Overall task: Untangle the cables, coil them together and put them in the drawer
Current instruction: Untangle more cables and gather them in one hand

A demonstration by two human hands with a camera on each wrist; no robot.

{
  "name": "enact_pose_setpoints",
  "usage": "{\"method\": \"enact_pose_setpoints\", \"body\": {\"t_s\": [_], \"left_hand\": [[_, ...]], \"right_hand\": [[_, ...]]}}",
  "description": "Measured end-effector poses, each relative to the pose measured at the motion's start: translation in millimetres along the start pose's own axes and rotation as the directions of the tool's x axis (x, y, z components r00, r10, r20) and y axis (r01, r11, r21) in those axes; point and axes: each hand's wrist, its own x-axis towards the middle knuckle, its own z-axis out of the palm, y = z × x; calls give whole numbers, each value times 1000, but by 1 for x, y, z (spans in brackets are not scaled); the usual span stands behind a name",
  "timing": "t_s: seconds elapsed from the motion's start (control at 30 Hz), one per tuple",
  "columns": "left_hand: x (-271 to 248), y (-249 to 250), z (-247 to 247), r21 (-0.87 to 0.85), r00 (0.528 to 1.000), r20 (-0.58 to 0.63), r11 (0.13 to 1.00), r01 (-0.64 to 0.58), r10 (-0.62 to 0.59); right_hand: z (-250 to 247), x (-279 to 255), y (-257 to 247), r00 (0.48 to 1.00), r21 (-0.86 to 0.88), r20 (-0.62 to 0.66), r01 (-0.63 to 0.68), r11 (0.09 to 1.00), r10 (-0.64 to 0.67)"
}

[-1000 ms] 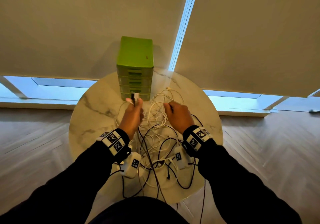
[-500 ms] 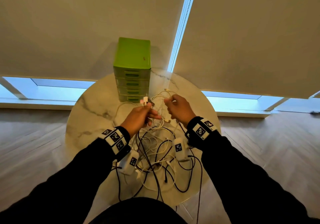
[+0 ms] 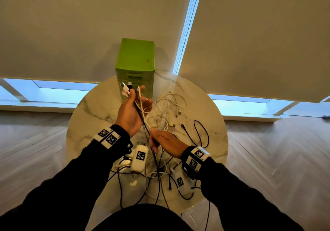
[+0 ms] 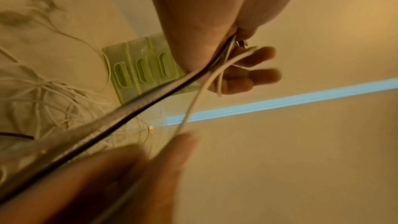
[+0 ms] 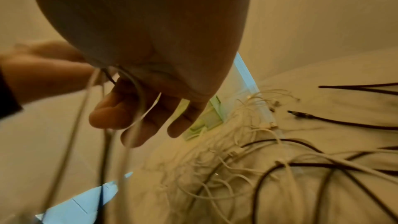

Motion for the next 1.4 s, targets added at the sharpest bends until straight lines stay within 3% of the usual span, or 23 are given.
{"method": "enact_pose_setpoints", "body": {"t_s": [0.1, 0.17, 0.3, 0.43, 0.5, 0.57, 0.6, 0.7, 0.83, 0.93, 1.0, 1.1, 1.27, 1.4], "left_hand": [[6, 13, -4, -97, 998, 46, 995, -29, 33], [11, 24, -8, -30, 995, 46, 995, -92, 94], [11, 25, -14, 333, 982, -28, 928, -168, 188], [3, 5, -20, 400, 986, -56, 908, -122, 157], [-3, -9, -23, 580, 989, 3, 806, -120, 146], [-9, -21, -21, 725, 992, 59, 679, -117, 109], [-11, -26, -18, 744, 994, 58, 661, -104, 91], [-13, -31, -6, 730, 999, 12, 683, -35, 37], [-15, -26, 0, 677, 998, 68, 735, -41, -7], [-9, -22, -2, 572, 1000, 2, 820, 11, -14], [-5, -24, -3, 604, 1000, -8, 797, 0, 6], [-3, -35, 5, 663, 999, 33, 747, -38, 22], [-3, -47, 32, 548, 989, 125, 837, -6, -75], [-9, -65, 61, 564, 960, 207, 825, 41, -189]], "right_hand": [[-7, -5, 24, 996, -93, 33, -80, 992, 83], [-14, -9, 43, 989, -160, 2, -144, 976, 147], [-37, -10, 59, 961, -95, -242, -163, 982, 136], [-62, 8, 31, 839, -67, -531, -178, 982, 116], [-72, 19, 12, 801, -135, -594, -189, 973, 73], [-75, 28, -9, 800, -188, -599, -179, 966, 32], [-74, 30, -20, 809, -210, -588, -160, 965, 6], [-61, 35, -50, 855, -223, -515, -65, 973, -61], [-47, 26, -62, 939, -106, -328, 72, 992, -103], [-50, 17, -51, 977, -150, -179, 89, 985, -116], [-57, 10, -41, 982, -194, -150, 88, 977, -118], [-75, -8, -33, 959, -271, -259, 43, 962, -116], [-114, -54, -38, 849, -237, -515, -10, 972, -117], [-130, -95, -48, 839, -352, -525, -59, 934, -145]]}}
